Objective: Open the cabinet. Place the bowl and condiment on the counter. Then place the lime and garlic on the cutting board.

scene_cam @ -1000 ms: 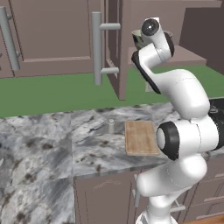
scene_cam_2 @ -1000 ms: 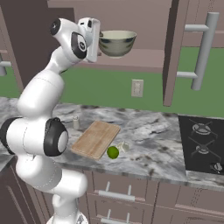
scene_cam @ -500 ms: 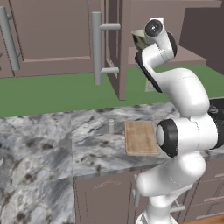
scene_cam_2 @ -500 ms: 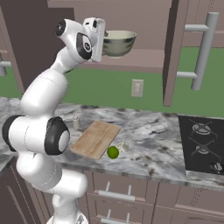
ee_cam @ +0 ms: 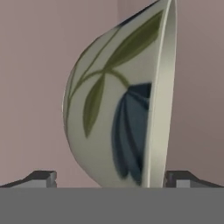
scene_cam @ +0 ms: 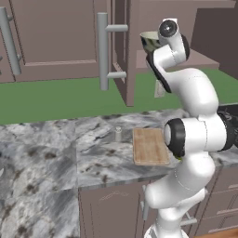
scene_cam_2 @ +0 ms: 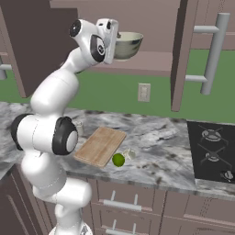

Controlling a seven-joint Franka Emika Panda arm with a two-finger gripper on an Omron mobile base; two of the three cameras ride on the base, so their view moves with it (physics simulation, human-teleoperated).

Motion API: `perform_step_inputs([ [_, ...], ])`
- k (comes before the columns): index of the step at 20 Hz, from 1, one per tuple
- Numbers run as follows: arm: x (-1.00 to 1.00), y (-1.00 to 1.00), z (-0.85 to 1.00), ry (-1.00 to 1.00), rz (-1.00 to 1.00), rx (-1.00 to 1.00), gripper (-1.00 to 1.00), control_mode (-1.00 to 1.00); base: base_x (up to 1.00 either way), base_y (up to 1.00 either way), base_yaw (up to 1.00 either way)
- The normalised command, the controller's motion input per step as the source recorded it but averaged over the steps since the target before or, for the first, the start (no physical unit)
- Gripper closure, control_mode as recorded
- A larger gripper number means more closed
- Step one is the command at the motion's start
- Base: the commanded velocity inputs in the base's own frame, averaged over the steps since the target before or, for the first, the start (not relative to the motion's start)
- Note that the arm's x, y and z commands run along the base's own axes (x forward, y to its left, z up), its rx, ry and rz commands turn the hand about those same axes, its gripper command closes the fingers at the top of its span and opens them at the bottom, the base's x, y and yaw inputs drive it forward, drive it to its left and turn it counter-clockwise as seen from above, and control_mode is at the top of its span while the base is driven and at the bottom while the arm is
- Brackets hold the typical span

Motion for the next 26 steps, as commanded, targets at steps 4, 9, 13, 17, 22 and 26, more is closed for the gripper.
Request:
perform_step_inputs([
  [4,0.12,-0.02,0.0,0.0,0.01,0.02,-1.0,-1.0,0.0,0.0,0.0],
  [9,0.24,0.0,-0.01,0.0,0.01,0.02,-1.0,-1.0,0.0,0.0,0.0],
  [13,0.38,-0.01,-0.1,0.03,0.02,0.03,-1.0,-1.0,0.0,0.0,0.0],
  [17,0.3,-0.06,-0.26,0.01,0.03,0.03,-1.0,-1.0,0.0,0.0,0.0],
  [22,0.01,0.0,-0.29,0.0,0.01,0.01,1.0,-1.0,0.0,0.0,0.0],
  [26,-0.21,0.0,-0.23,0.01,0.0,0.0,1.0,-1.0,0.0,0.0,0.0],
])
